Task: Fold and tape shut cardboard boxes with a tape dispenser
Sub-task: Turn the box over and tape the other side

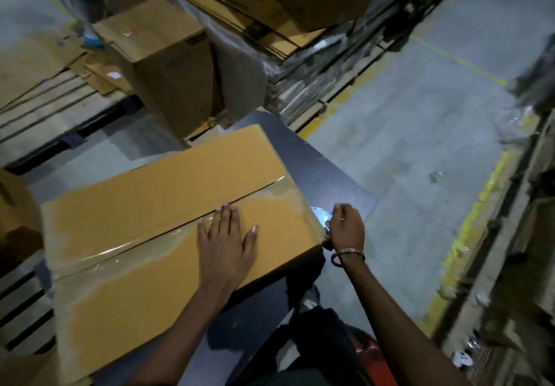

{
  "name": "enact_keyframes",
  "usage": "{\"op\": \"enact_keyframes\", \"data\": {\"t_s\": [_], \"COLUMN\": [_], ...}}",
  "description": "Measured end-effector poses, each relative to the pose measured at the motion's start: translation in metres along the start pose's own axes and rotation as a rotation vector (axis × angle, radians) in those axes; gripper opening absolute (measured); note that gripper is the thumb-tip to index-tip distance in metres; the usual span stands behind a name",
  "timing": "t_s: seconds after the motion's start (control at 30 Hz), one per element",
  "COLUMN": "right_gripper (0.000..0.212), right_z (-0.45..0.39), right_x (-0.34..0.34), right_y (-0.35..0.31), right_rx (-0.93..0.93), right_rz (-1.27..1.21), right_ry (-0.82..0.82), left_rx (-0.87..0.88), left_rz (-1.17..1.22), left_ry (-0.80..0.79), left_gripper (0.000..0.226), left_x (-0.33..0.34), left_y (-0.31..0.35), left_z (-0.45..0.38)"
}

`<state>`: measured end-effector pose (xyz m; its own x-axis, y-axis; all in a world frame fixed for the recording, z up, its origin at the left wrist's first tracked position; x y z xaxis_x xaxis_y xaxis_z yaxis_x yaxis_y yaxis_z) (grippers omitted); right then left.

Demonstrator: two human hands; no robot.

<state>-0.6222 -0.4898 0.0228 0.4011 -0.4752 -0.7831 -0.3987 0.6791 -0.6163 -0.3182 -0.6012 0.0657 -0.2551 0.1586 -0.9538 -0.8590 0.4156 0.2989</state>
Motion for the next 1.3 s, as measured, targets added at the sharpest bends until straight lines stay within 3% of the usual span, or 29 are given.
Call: {"op": "enact_keyframes", "data": {"t_s": [0.1,0.23,0.37,0.5,0.63,0.77,0.9,1.0,1.17,1.23,1.3], "right_gripper": [0.019,0.031,0.035,0.03,0.033,0.046,0.056,0.039,0.028,0.024,0.025], "right_z": [-0.022,-0.029,-0.042,-0.061,-0.097,-0.123,-0.124,-0.116,-0.107,-0.105,-0.103], "right_x": [0.034,0.083,0.1,0.098,0.091,0.081,0.053,0.035,0.024,0.024,0.025], "right_y": [0.034,0.055,0.063,0.064,0.041,-0.014,-0.093,-0.13,-0.168,-0.178,-0.186], "right_rx": [-0.005,-0.133,-0.29,-0.286,-0.144,0.161,0.16,0.188,0.225,0.221,0.192], "right_rz": [0.211,0.551,0.702,0.667,0.477,-0.083,-0.456,-0.654,-0.816,-0.81,-0.793], "right_ry": [-0.183,-0.585,-0.641,-0.689,-0.787,-0.923,-1.041,-1.125,-1.202,-1.228,-1.26], "left_rx": [0.071,0.048,0.029,-0.047,-0.094,-0.212,-0.291,-0.329,-0.508,-0.521,-0.468], "left_rz": [0.017,0.022,0.07,0.114,0.159,0.069,-0.09,-0.087,0.035,0.132,0.324], "left_ry": [0.01,0.008,0.02,0.03,0.065,0.037,-0.001,-0.002,0.011,0.076,0.249], "left_gripper": [0.074,0.072,0.07,0.077,0.079,0.083,0.091,0.093,0.091,0.074,0.053], "left_x": [0.008,0.012,0.011,0.002,-0.016,-0.026,-0.037,-0.038,-0.031,-0.033,-0.046], "left_y": [0.026,0.044,0.062,0.061,0.043,0.006,-0.01,-0.008,-0.02,-0.017,-0.005], "left_z": [-0.022,-0.054,-0.081,-0.126,-0.185,-0.231,-0.236,-0.228,-0.195,-0.193,-0.193]}}
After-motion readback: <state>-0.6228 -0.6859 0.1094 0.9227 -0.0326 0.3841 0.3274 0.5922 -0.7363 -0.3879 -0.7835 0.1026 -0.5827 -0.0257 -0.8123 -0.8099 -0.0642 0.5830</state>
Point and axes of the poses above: each hand's wrist, its own z-axis away from the middle knuckle, its own x-axis out of the palm, y = z × x, the point moved 9 cm from there along -z, towards the middle knuckle, and after that the axes turned 8 degrees about z, right-handed, at the moved point
